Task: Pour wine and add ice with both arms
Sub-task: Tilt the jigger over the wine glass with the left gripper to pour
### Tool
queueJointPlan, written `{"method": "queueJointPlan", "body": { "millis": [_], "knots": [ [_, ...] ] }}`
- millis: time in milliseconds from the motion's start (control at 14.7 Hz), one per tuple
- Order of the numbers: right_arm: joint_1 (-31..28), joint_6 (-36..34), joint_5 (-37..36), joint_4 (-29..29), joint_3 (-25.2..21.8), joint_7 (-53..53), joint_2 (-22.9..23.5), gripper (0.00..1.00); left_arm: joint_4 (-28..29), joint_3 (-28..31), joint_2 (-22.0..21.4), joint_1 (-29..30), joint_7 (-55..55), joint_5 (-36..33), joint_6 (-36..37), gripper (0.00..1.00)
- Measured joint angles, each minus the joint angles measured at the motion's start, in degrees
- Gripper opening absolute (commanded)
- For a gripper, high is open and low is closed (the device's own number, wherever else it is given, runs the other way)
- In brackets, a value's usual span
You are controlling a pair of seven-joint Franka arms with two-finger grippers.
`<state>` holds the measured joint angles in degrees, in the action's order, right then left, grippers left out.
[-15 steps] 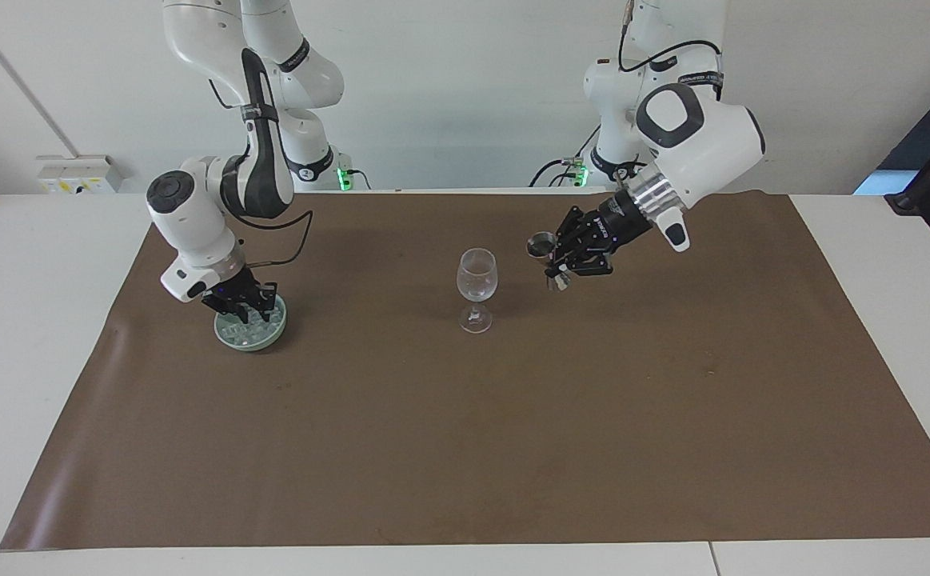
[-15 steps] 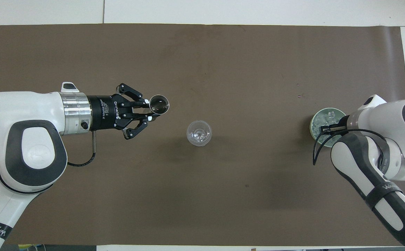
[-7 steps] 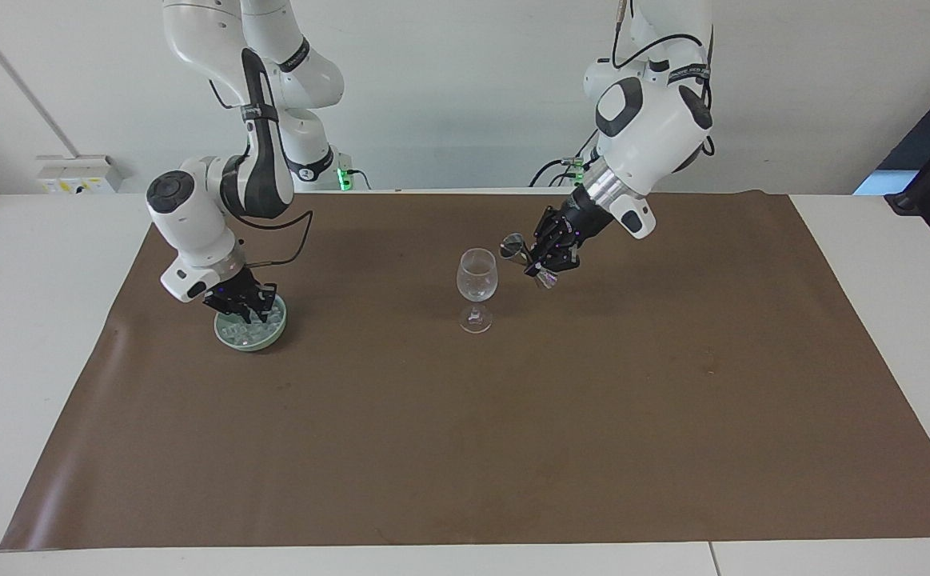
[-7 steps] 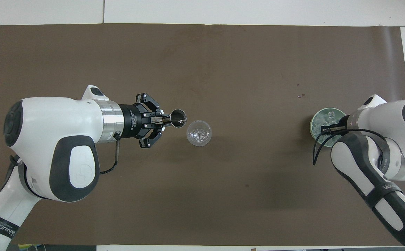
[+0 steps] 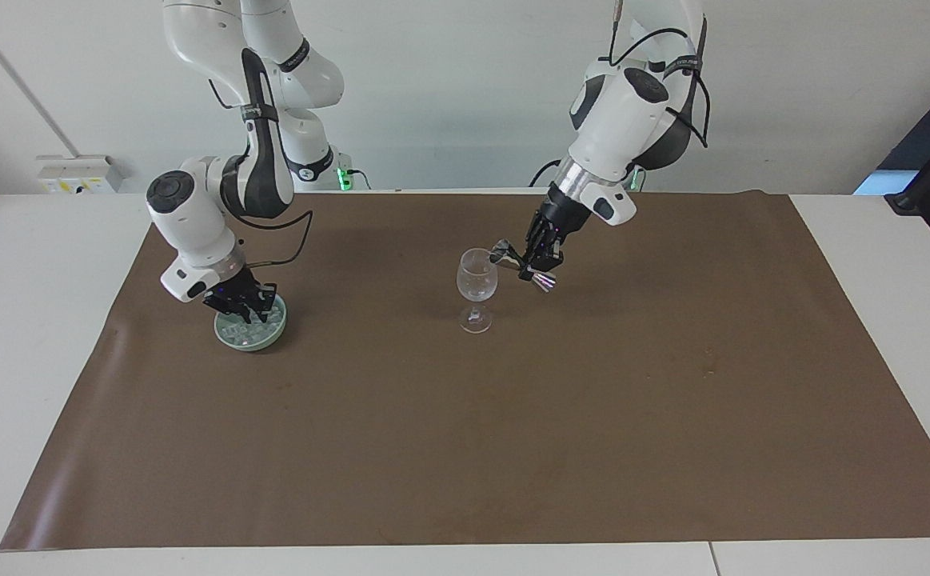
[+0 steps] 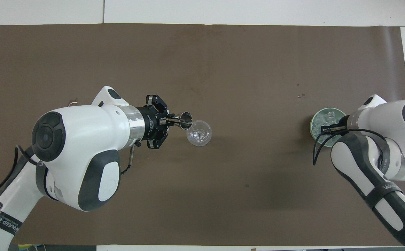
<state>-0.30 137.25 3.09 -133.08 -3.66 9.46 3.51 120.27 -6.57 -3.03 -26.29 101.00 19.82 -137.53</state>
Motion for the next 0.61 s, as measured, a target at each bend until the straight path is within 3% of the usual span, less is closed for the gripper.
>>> {"method": "queueJointPlan", "body": {
  "millis": [613],
  "knots": [
    [0.00, -3.72, 0.00, 2.70, 0.00, 0.01, -0.01, 0.05, -0.04, -0.13, 0.11, -3.80, 4.12, -15.65, 0.06, 0.00]
  ]
}}
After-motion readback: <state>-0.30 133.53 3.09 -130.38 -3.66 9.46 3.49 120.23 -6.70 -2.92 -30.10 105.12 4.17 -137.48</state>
